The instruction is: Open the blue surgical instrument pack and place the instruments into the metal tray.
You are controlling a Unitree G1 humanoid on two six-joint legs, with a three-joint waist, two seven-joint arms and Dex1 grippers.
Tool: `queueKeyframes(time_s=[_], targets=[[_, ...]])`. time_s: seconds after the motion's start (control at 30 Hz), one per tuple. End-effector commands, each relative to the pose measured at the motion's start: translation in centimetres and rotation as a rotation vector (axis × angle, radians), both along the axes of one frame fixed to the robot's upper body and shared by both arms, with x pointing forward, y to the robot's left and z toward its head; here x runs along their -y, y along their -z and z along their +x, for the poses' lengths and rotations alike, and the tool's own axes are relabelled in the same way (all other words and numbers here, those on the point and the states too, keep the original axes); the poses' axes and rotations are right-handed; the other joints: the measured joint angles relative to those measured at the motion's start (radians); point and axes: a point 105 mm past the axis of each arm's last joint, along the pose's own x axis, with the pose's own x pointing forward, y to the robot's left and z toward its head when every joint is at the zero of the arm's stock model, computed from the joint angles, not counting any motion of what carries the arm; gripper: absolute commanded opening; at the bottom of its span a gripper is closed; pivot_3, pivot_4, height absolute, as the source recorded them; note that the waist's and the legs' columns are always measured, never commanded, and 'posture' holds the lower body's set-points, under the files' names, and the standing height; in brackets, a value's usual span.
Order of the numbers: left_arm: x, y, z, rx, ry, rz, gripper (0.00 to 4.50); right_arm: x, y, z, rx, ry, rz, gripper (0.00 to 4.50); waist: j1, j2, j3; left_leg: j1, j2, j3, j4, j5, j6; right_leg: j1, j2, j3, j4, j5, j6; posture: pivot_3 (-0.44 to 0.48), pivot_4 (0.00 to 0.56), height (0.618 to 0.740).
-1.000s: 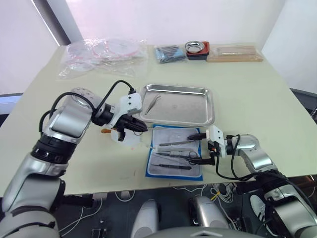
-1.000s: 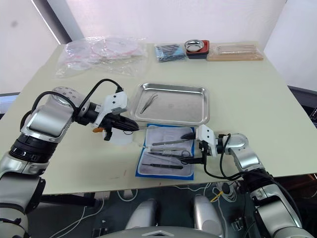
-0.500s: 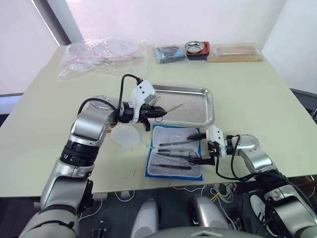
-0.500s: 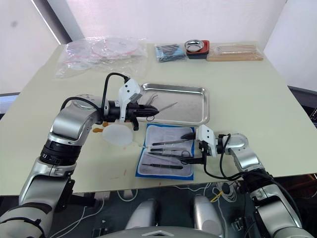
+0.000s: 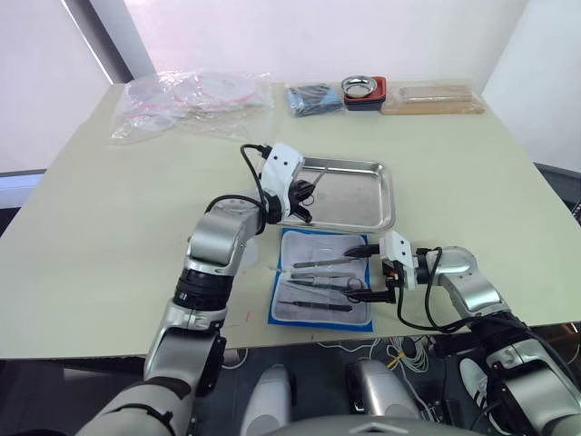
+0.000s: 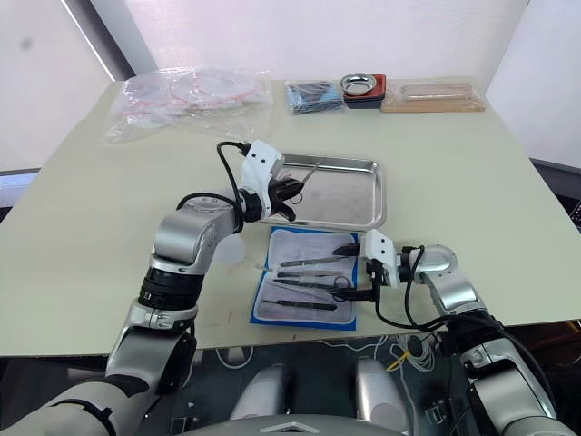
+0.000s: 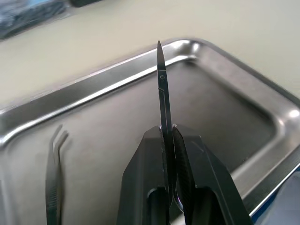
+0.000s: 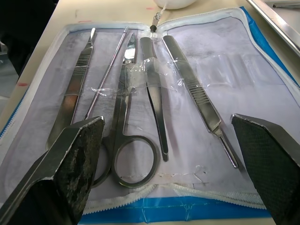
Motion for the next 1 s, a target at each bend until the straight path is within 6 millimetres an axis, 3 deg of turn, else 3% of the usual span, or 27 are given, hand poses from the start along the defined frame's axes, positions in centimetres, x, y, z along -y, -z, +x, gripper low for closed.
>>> queueKeyframes(time_s=[0.03, 0.27, 1.0], targets=[[-1.0, -0.9, 1.1, 0.026, -0.155, 0.009, 0.08, 2.5, 6.5, -2.7, -0.224, 0.052, -0.192, 4.50, 0.003, 0.000, 0.000, 0.000, 0.000, 0.000, 0.000, 0.000, 0.000, 0.000, 0.000, 0.000, 0.000, 0.000, 0.000, 0.000, 0.150, 0.740], [-1.9, 0.7, 1.6, -0.063, -0.305, 0.032, 0.08, 2.3, 6.6, -2.7, -0.222, 0.048, -0.192, 4.50, 0.003, 0.000, 0.000, 0.001, -0.001, -0.001, 0.000, 0.000, 0.000, 0.001, 0.000, 0.000, 0.000, 0.000, 0.000, 0.000, 0.150, 0.740], [-3.6, 2.9, 2.9, -0.167, -0.406, 0.009, 0.08, 2.0, 6.6, -2.8, -0.221, 0.042, -0.193, 4.50, 0.002, 0.000, 0.000, 0.000, -0.001, -0.002, 0.000, 0.000, 0.000, 0.001, 0.000, -0.002, 0.000, 0.000, 0.000, 0.000, 0.150, 0.740]])
